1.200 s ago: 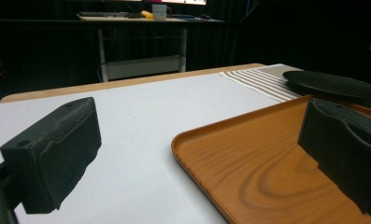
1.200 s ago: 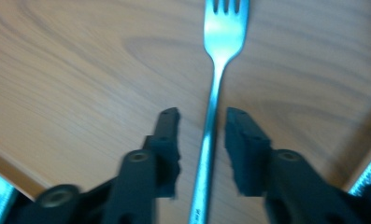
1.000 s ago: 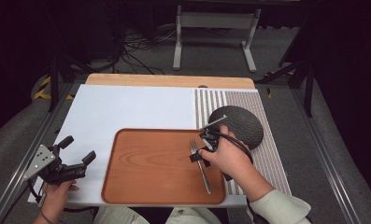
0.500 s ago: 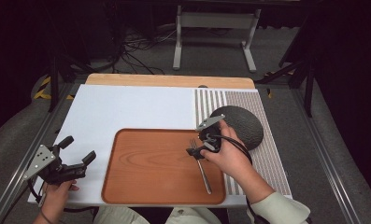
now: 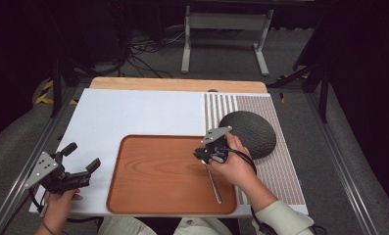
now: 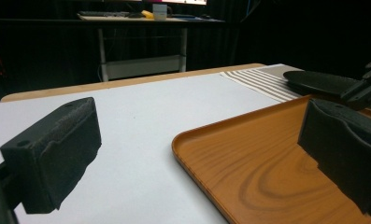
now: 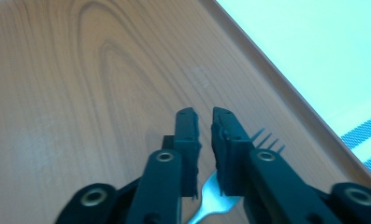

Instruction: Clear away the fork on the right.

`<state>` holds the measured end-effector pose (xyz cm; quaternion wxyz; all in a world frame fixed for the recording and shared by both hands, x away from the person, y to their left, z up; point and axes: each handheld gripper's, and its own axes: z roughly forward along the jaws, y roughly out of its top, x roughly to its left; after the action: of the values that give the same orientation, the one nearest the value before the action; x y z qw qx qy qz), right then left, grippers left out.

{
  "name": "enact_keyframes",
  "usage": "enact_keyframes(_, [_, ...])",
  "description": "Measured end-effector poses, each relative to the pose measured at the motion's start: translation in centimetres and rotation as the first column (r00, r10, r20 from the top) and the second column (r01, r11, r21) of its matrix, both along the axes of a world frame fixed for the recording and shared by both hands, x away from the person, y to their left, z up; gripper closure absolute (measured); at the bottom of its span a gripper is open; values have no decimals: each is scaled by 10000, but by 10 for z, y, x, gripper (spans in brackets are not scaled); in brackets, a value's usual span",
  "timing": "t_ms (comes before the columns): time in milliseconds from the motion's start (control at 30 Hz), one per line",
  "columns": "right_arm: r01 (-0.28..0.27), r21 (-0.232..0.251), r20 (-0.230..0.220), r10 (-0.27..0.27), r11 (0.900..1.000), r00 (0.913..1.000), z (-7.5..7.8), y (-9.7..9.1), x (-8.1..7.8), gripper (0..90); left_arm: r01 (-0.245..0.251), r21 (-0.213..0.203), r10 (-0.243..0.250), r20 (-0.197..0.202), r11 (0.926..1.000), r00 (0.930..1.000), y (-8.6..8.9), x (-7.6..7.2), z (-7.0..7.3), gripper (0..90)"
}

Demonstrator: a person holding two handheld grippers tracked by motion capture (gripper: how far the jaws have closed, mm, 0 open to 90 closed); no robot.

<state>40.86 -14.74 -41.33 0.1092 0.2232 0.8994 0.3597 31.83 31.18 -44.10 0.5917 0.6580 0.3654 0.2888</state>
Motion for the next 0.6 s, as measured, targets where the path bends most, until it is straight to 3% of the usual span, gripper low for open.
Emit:
enact_keyframes(100, [-9, -112, -101, 8, 9999, 9999, -8, 1, 4, 897, -8, -46, 8, 7, 10000, 10000, 0, 0, 0, 0])
enact_keyframes(233, [101, -348, -229, -109, 9993, 9997, -18, 3, 7, 900, -22, -36, 22, 10, 10000, 10000, 0, 0, 0, 0])
enact_keyframes(600, [76, -753, -308, -100, 9971, 9995, -25, 3, 9, 900, 5, -35, -5, 12, 10000, 10000, 0, 0, 0, 0])
